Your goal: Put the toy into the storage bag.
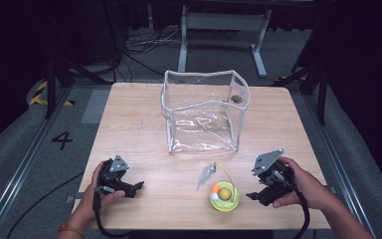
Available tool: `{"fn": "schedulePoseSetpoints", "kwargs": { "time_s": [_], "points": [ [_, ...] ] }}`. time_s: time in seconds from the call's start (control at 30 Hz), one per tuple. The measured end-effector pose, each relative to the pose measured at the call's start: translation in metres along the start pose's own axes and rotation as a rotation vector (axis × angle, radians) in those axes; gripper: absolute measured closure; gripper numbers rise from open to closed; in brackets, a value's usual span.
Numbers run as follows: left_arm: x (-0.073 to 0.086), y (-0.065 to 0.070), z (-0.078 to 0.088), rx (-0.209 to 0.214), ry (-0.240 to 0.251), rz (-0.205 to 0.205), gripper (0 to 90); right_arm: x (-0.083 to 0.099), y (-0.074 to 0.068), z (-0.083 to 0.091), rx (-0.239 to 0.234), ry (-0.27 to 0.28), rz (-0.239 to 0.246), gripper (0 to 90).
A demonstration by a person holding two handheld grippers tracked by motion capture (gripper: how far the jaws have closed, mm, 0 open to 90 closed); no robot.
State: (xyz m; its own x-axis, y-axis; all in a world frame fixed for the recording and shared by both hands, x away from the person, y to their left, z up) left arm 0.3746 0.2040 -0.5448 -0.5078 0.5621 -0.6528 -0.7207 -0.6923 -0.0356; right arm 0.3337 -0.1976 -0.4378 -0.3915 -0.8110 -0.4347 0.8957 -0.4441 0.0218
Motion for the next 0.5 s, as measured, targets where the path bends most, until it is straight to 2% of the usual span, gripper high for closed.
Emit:
{"fn": "schedulePoseSetpoints", "kwargs": {
  "time_s": [0.1,0.33,0.5],
  "points": [
    [0.000,-0.001,0.000,-0.006,0.003,-0.006,0.4,-0.005,-0.004,0.000,-0.020,0.003,0.011,23.0],
    [0.000,-0.001,0.000,-0.006,0.003,-0.007,0.4,-0.020,-0.018,0.000,-0.040,-0.014,0.068,25.8],
    [0.000,-0.001,0.000,-0.006,0.003,-0.006,0.5,-0.029,-0.024,0.003,-0.039,-0.012,0.088,25.9]
  ]
}}
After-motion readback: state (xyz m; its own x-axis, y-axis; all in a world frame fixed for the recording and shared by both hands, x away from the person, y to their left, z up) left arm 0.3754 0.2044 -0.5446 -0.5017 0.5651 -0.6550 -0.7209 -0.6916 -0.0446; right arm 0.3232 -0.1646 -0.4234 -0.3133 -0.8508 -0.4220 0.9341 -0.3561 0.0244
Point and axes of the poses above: each handheld gripper's, and its own axes: z roughly backward along the jaws, x roughly out of its underside, y roughly to its right, the point moved 7 cm from there along -z, roughly forward along the jaws, and after that the axes turned 5 degrees about -z, right-handed, at the moved point
